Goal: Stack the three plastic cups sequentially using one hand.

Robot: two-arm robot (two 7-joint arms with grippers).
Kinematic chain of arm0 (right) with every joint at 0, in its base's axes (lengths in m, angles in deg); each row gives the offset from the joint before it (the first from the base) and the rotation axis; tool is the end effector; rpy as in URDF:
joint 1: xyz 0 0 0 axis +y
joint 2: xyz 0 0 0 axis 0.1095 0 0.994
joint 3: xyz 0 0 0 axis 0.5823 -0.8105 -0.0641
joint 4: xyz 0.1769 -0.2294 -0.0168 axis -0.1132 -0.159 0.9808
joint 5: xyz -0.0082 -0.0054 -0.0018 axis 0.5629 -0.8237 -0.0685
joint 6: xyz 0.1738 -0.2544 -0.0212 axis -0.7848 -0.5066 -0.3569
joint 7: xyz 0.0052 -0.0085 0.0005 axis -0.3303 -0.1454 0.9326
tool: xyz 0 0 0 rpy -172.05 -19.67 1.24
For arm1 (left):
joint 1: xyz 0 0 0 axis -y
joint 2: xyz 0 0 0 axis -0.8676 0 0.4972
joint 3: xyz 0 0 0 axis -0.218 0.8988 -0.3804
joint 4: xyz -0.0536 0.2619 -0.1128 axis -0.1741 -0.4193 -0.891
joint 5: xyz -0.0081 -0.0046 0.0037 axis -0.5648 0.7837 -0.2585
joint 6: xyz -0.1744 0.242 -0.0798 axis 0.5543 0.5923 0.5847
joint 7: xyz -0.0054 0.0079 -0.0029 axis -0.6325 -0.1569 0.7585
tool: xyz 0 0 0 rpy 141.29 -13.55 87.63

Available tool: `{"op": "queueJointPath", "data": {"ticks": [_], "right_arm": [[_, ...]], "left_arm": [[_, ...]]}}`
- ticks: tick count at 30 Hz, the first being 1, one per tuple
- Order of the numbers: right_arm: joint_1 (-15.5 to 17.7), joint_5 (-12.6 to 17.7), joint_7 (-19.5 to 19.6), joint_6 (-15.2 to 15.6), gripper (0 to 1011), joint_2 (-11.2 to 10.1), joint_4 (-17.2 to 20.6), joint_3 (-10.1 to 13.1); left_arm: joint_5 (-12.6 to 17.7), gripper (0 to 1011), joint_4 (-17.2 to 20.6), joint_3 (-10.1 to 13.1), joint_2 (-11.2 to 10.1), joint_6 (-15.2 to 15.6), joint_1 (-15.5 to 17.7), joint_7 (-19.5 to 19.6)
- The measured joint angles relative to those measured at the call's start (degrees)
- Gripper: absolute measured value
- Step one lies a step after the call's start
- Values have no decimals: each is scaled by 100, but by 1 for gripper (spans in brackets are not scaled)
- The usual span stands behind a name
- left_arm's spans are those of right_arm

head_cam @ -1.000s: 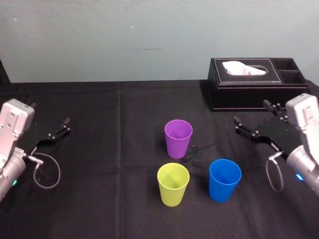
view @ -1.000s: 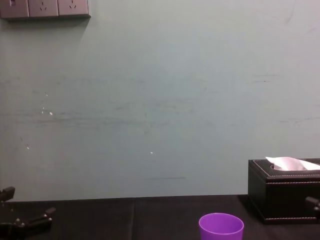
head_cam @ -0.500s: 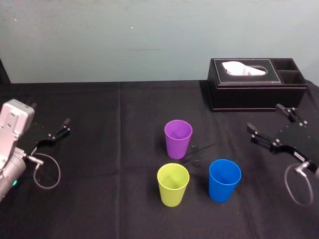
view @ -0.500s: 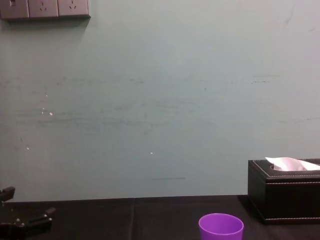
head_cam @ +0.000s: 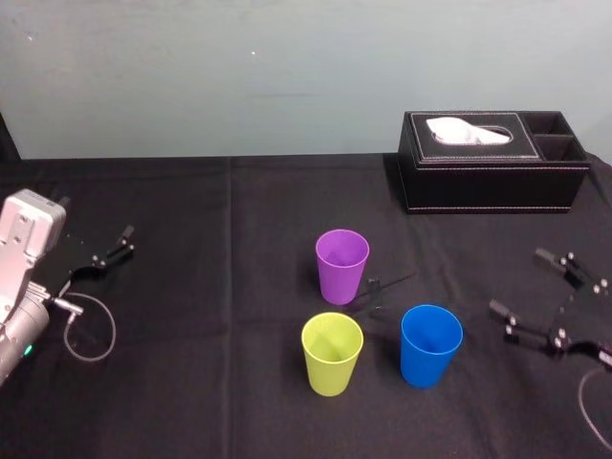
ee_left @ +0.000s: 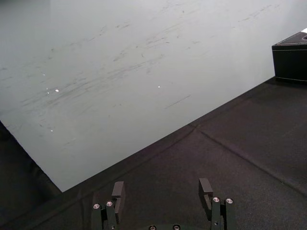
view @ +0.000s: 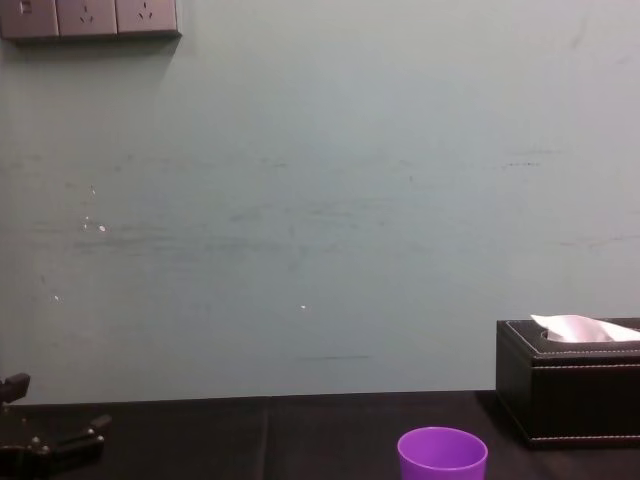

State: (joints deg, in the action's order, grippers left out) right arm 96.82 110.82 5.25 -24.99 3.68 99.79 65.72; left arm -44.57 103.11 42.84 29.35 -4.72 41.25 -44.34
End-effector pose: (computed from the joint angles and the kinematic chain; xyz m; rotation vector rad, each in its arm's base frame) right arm 0.2698 -0.1634 -0.2638 -0.1715 -0.2206 -0.8509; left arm 0.3581 0.0826 -0.3023 0.3046 -0.2851 1.2478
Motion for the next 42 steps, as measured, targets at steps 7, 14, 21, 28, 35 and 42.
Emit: {"op": "queueJointPath", "data": {"ticks": [7, 14, 21, 28, 35, 42], "right_arm": [[221, -2, -415, -226, 1004, -90, -13, 63], [182, -98, -651, -179, 1004, 24, -172, -66], [47, -244, -790, -60, 1004, 191, -339, -208], [-59, -344, -920, 49, 1004, 350, -459, -291], [-144, -373, -1077, 170, 1004, 502, -573, -319], [-218, -373, -1211, 294, 1004, 632, -672, -332]], "left_arm": [[0, 1010, 0, 0, 0, 0, 0, 0], [0, 1010, 0, 0, 0, 0, 0, 0], [0, 1010, 0, 0, 0, 0, 0, 0], [0, 1010, 0, 0, 0, 0, 0, 0], [0, 1010, 0, 0, 0, 0, 0, 0], [0, 1010, 0, 0, 0, 0, 0, 0]]}}
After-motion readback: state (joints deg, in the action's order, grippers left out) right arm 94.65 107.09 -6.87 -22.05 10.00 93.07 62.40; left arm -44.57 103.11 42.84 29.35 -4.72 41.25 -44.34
